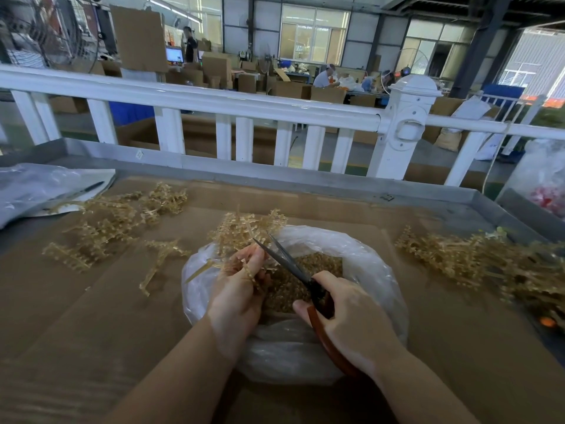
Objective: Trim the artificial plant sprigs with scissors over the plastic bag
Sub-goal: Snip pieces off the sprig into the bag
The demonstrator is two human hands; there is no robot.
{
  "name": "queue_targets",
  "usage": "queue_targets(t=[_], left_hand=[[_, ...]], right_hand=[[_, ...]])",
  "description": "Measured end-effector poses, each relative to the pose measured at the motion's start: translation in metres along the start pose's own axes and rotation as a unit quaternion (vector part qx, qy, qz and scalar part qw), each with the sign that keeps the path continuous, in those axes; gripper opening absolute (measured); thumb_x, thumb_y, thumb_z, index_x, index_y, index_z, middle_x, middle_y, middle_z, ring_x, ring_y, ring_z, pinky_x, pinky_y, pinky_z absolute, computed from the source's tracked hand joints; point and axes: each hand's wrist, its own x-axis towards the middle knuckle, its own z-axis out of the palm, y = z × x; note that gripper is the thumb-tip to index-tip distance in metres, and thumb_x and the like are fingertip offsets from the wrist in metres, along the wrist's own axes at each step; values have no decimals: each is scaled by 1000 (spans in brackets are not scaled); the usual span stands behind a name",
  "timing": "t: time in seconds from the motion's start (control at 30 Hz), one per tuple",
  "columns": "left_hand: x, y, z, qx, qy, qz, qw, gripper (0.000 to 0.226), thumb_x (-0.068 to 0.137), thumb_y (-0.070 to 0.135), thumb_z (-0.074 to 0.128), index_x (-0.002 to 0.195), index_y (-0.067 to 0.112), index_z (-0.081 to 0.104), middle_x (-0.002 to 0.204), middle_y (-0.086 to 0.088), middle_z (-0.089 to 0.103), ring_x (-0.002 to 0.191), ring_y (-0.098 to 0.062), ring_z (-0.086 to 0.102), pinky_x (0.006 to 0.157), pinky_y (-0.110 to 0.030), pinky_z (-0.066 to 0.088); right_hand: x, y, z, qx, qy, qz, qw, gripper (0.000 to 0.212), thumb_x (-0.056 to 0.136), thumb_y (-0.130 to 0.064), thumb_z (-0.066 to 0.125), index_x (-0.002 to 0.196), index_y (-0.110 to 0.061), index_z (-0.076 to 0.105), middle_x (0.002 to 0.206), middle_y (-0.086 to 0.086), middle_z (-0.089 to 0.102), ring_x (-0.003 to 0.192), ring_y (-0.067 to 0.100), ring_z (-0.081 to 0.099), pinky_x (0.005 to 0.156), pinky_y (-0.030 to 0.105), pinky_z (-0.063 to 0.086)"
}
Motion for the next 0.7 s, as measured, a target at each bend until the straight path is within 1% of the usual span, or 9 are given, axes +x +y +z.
queue_targets(t=[0.1, 0.2, 0.27, 0.33, 0.43, 0.57, 0.63, 0.7], left_hand=[[0, 0, 0, 8, -2, -1, 1000, 11, 88, 8, 62, 84, 18, 58, 54, 12, 60, 43, 3, 51, 60, -20, 38], [0, 0, 1, 6, 9, -5, 1000, 11, 87, 8, 63, 84, 18, 60, 54, 11, 62, 43, 2, 51, 59, -20, 39], [-1, 0, 2, 2, 18, -7, 1000, 12, 87, 8, 63, 82, 18, 61, 52, 11, 61, 46, -1, 49, 58, -20, 40], [-1, 0, 3, -4, 30, -4, 1000, 13, 87, 7, 63, 80, 18, 60, 50, 11, 59, 49, -3, 45, 58, -20, 40], [-1, -1, 5, -7, 40, 7, 999, 15, 87, 6, 63, 79, 18, 59, 48, 11, 58, 43, 0, 46, 57, -20, 40], [-1, -1, 5, -5, 36, 14, 999, 17, 87, 5, 63, 77, 18, 58, 47, 11, 57, 42, 1, 47, 49, -17, 43], [-1, -1, 4, -10, 34, 16, 999, 17, 86, 5, 64, 76, 18, 59, 48, 11, 57, 43, 0, 47, 52, -18, 42], [-1, -1, 3, -5, 21, 19, 1000, 15, 86, 5, 64, 79, 18, 59, 50, 12, 59, 42, 1, 49, 56, -19, 40]], right_hand=[[0, 0, -2, 7, -10, -1, 1000, 27, 84, -60, 51, 95, -36, 50, 80, -16, 51, 82, 1, 46, 70, 20, 38], [1, 1, -3, 6, -18, -1, 1000, 29, 84, -61, 50, 93, -34, 50, 79, -16, 50, 82, 2, 46, 73, 23, 41], [1, 1, -4, 7, -20, -3, 1000, 28, 84, -62, 50, 93, -35, 49, 79, -15, 51, 82, 2, 46, 72, 23, 40], [2, 1, -3, 3, -23, -6, 1000, 28, 84, -62, 50, 92, -36, 48, 79, -15, 51, 81, 1, 46, 69, 21, 38], [2, 2, -3, -7, -26, -7, 1000, 28, 84, -63, 49, 92, -36, 47, 79, -15, 50, 81, 0, 45, 67, 17, 35], [3, 3, -3, -13, -37, -6, 999, 29, 84, -64, 49, 94, -37, 47, 83, -15, 52, 82, -1, 45, 67, 10, 32], [3, 3, -3, -9, -38, -5, 999, 29, 84, -64, 48, 94, -37, 47, 84, -14, 53, 83, -1, 46, 68, 12, 33], [4, 3, -3, -5, -37, -3, 999, 28, 84, -64, 48, 91, -37, 46, 81, -14, 52, 82, 0, 46, 68, 17, 35]])
